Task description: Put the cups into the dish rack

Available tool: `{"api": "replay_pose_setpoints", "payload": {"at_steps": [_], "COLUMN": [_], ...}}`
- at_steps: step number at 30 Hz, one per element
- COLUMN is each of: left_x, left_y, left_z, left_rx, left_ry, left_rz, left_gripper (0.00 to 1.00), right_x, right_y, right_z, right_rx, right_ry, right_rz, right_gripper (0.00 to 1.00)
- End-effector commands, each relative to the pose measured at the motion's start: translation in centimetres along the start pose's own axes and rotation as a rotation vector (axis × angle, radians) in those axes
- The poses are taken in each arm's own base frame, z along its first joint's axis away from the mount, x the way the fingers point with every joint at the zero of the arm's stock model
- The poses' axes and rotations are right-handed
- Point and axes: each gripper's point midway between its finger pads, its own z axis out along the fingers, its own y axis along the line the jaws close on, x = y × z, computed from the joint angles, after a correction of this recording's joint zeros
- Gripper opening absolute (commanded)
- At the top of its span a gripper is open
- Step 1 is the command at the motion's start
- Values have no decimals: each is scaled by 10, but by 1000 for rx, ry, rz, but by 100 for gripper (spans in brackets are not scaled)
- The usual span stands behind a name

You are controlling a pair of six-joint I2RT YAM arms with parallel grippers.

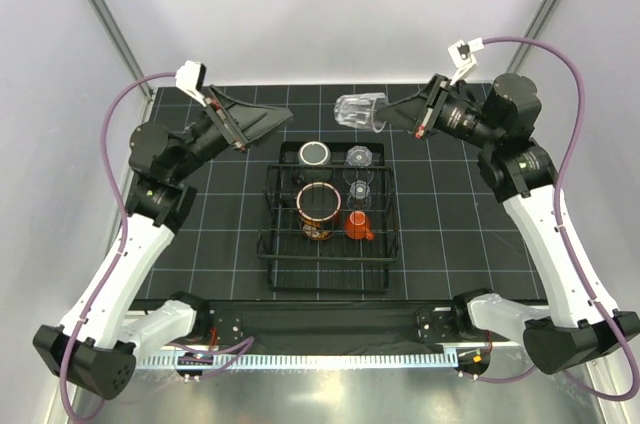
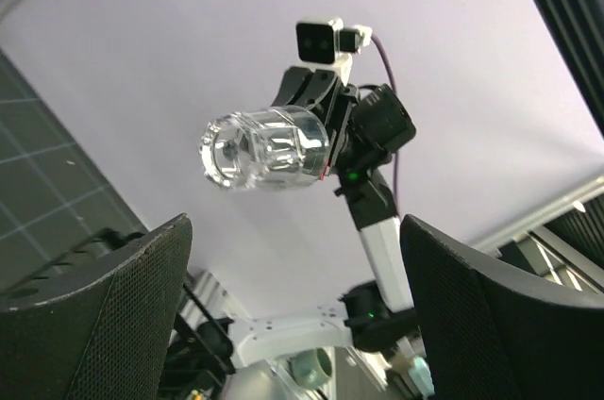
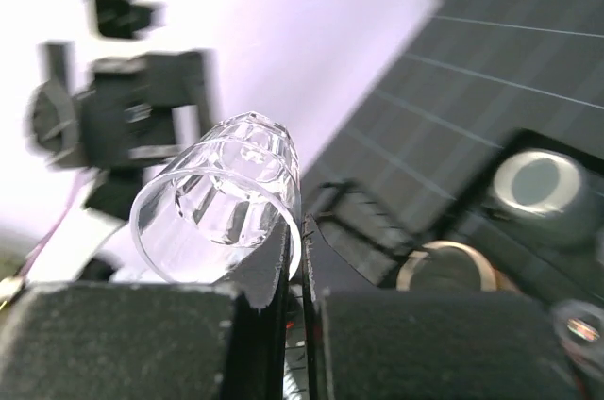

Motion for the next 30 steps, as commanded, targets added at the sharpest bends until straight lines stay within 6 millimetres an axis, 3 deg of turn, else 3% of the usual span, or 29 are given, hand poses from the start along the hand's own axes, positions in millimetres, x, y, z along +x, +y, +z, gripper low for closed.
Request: {"api": "replay_pose_setpoints", "payload": {"at_steps": [1, 5, 8, 23, 30], "left_x": [5, 12, 14, 30, 40], "left_y": [-49, -55, -54, -56, -62], "left_z": [4, 9, 11, 25, 36], "left_rx": [189, 216, 215, 219, 249], "left_ry": [22, 18, 10, -12, 21], "left_rz": [24, 9, -26, -136, -169], "left_gripper": [88, 89, 89, 84, 75], "right_x": [-7, 0, 3, 0, 5], "right_y": [84, 112, 117, 109, 100], "right_z": [-9, -8, -6, -1, 2], "right_rx": [-313, -418, -431, -421, -403], "right_ry": [5, 8, -12, -146, -146], "right_rz": [-93, -120, -126, -146, -146], "right_gripper": [4, 4, 4, 4, 4]}}
